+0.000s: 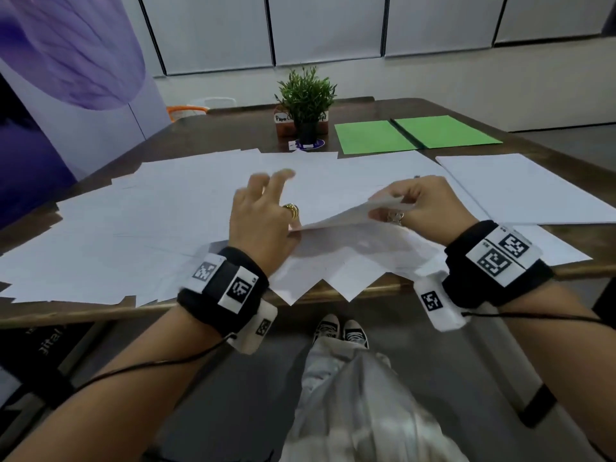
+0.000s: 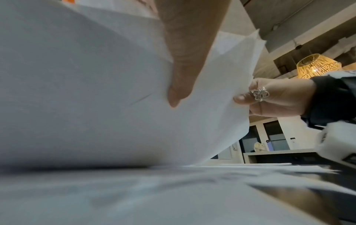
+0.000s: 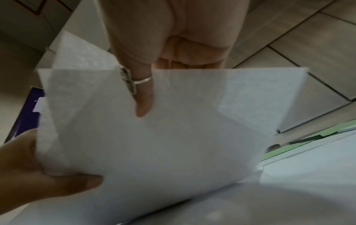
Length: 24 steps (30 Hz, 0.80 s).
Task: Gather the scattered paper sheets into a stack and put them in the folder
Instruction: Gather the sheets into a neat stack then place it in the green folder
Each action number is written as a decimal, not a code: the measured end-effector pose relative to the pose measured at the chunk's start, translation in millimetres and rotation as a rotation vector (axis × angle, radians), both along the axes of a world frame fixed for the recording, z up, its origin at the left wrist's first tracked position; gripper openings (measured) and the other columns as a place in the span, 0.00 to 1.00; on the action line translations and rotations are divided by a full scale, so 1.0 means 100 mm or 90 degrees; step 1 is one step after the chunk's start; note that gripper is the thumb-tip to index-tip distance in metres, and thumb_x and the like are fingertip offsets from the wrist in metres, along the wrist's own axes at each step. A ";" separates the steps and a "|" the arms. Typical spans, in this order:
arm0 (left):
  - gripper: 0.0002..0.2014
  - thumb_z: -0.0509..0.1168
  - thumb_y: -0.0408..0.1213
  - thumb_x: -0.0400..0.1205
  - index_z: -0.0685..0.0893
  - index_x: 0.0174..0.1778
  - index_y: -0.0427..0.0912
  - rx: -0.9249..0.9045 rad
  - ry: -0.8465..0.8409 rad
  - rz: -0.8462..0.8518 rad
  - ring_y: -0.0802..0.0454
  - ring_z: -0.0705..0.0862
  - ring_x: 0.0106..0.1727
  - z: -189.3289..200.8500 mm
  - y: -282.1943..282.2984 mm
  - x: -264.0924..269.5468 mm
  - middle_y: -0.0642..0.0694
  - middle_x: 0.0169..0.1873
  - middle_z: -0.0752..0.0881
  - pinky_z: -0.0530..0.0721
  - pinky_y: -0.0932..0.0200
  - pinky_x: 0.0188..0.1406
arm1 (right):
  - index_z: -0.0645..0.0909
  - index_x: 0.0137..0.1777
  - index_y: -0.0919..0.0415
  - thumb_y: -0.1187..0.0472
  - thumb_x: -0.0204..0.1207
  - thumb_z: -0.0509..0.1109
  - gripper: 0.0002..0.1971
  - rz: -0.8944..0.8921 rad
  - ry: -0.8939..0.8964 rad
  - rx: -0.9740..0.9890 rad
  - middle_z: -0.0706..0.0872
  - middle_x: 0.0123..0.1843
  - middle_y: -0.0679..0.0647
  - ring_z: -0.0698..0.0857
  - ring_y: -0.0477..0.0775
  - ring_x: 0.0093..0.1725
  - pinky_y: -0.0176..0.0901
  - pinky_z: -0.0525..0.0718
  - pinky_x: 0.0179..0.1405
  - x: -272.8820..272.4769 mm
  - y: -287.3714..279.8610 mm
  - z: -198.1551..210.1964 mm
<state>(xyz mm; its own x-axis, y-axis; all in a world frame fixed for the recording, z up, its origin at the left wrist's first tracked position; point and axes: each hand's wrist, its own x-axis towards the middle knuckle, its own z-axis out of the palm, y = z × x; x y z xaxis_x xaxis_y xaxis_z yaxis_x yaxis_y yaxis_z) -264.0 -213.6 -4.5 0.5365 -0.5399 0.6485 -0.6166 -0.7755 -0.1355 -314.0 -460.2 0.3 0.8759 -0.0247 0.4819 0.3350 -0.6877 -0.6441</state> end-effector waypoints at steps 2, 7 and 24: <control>0.06 0.78 0.34 0.60 0.88 0.28 0.38 0.047 -0.042 -0.044 0.38 0.73 0.67 0.15 0.01 0.13 0.40 0.65 0.81 0.70 0.40 0.65 | 0.85 0.57 0.58 0.52 0.65 0.81 0.21 -0.165 -0.002 -0.014 0.85 0.57 0.52 0.81 0.52 0.58 0.44 0.77 0.58 0.07 -0.12 0.12; 0.07 0.73 0.23 0.64 0.82 0.31 0.34 -0.092 0.018 -0.037 0.35 0.84 0.28 0.42 0.08 0.47 0.36 0.28 0.85 0.83 0.51 0.29 | 0.71 0.70 0.67 0.46 0.72 0.74 0.34 -0.379 0.091 0.193 0.73 0.71 0.65 0.73 0.61 0.70 0.48 0.71 0.66 0.24 -0.40 0.35; 0.15 0.60 0.22 0.76 0.83 0.57 0.34 0.073 0.275 -0.134 0.37 0.81 0.38 0.16 -0.02 0.39 0.34 0.37 0.85 0.69 0.58 0.35 | 0.87 0.43 0.66 0.27 0.64 0.59 0.38 0.235 0.301 0.847 0.88 0.48 0.64 0.88 0.65 0.49 0.64 0.87 0.39 0.39 -0.27 0.45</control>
<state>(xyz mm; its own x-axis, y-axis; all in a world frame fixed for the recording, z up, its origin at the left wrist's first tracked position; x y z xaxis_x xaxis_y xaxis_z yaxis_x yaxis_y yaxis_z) -225.4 -215.8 11.3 0.6151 -0.7201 0.3211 -0.7767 -0.6235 0.0895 -275.1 -487.0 44.9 0.9980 0.0430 -0.0452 -0.0617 0.5686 -0.8203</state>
